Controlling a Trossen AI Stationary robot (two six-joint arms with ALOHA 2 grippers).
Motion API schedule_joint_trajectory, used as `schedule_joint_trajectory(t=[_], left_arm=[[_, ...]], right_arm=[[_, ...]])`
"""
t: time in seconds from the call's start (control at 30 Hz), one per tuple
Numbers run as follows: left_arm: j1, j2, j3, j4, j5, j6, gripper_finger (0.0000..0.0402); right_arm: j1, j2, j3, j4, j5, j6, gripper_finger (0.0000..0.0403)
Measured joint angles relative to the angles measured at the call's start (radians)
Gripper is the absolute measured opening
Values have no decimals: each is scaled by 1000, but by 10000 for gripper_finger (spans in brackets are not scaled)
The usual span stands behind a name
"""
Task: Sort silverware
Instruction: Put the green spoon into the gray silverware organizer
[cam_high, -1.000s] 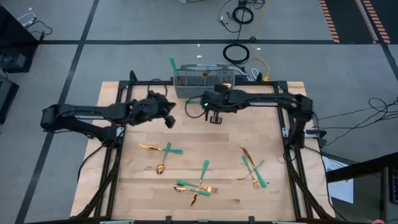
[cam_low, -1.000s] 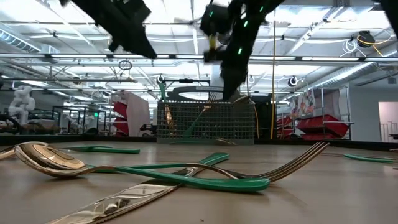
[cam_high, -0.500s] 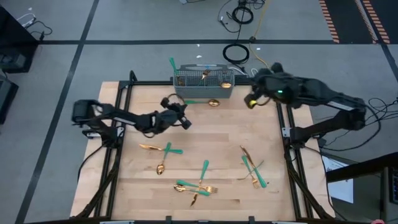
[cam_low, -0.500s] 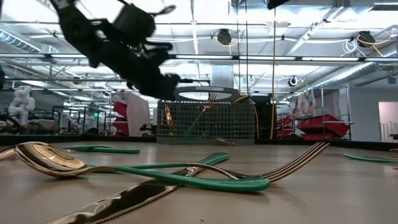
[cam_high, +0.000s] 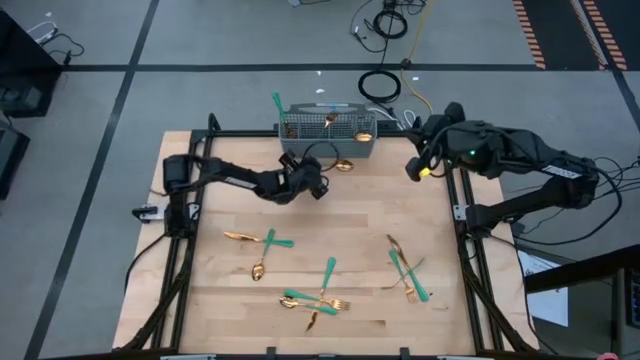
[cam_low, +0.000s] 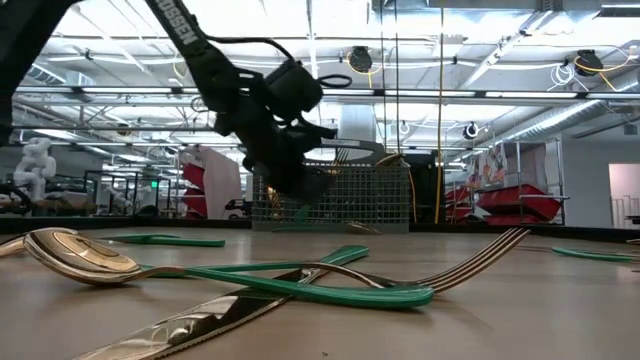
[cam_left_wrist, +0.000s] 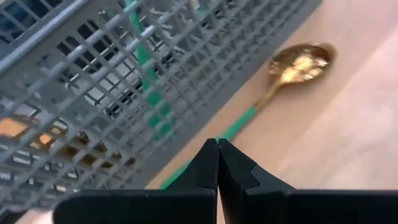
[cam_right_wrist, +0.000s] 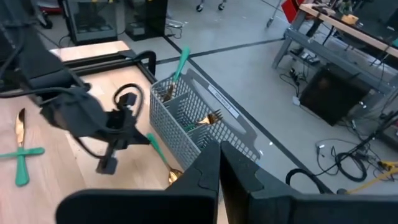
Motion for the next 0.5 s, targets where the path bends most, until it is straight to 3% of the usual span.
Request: schedule_joint_trajectory(t=[0.13,0.23,0.5], left_arm=[[24,5,38,-30,8,-1,0],[56,4,48,-47,99,-12,0],[135,4,53,-137,184,-214,0]], right_arm=[[14,-2,0,2,-5,-18,0],[23,-4,0,5,-4,-41,0],[23,-4,0,5,-5,-84,0]])
